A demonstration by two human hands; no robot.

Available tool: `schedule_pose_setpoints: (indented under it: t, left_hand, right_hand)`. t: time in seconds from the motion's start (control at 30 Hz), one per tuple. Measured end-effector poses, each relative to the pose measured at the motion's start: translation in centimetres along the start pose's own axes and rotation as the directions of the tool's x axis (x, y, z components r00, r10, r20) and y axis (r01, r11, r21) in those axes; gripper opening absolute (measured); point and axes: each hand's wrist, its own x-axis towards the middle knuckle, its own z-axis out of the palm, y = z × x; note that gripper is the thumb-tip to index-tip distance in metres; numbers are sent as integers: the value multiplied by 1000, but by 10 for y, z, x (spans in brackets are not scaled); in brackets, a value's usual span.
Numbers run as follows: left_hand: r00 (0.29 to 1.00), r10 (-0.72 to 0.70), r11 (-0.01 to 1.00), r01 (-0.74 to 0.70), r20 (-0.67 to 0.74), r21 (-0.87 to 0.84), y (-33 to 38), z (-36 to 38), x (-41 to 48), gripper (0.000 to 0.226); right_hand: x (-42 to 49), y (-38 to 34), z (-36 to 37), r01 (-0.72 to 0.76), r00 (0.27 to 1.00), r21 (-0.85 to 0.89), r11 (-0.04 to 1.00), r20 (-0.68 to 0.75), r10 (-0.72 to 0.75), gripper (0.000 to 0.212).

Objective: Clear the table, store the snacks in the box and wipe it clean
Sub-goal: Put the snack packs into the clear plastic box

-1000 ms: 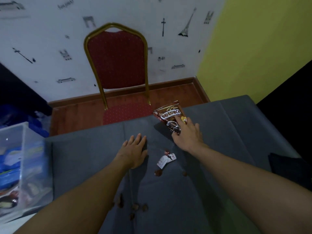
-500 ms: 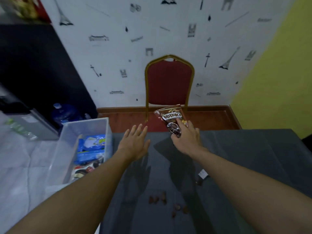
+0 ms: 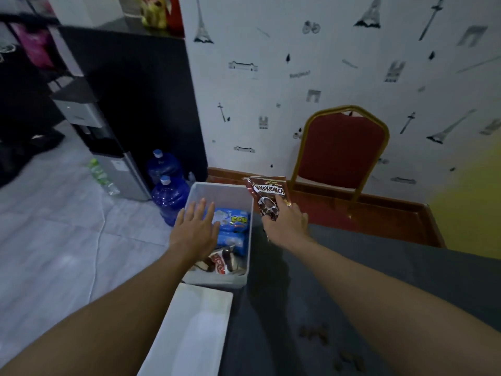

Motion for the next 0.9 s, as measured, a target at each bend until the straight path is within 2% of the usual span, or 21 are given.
schedule_pose_setpoints:
  t: [0.17, 0.3, 0.4, 0.53, 0.63, 0.73, 0.83, 0.9]
  left_hand:
    - [997, -37, 998, 41, 62, -56, -44, 19, -11, 67]
    - [1000, 31, 992, -31, -1, -124, -58, 34, -13, 65]
    - [998, 34, 984, -42, -53, -176, -66, 47, -12, 65]
    - [996, 24, 967, -46, -92, -251, -73, 61, -9, 67]
    - [993, 18, 968, -48, -121, -245, -75, 67, -7, 66]
    - [991, 17, 966, -51, -135, -253, -77, 71, -6, 66]
    - [989, 19, 954, -61, -144, -294, -76, 73, -5, 67]
    - [991, 20, 944, -62, -130, -324, -76, 75, -4, 68]
  right_hand:
    - [-3, -54, 29, -2, 1000, 38, 999, 9, 2, 56]
    - [1, -83, 48, -21, 999, 12, 1000, 41, 20, 55]
    - [0, -93, 58, -3, 998, -141, 990, 64, 12, 62]
    - [0, -109, 69, 43, 998, -348, 937, 65, -22, 60]
    - [-1, -117, 85, -22, 992, -357, 934, 110, 65, 74]
    - [-1, -111, 102, -128, 956, -305, 944, 214, 199, 89]
    - [-2, -102, 115, -51, 895, -380, 924, 394, 211, 94]
    - [0, -96, 120, 8, 837, -317, 948, 521, 167, 93]
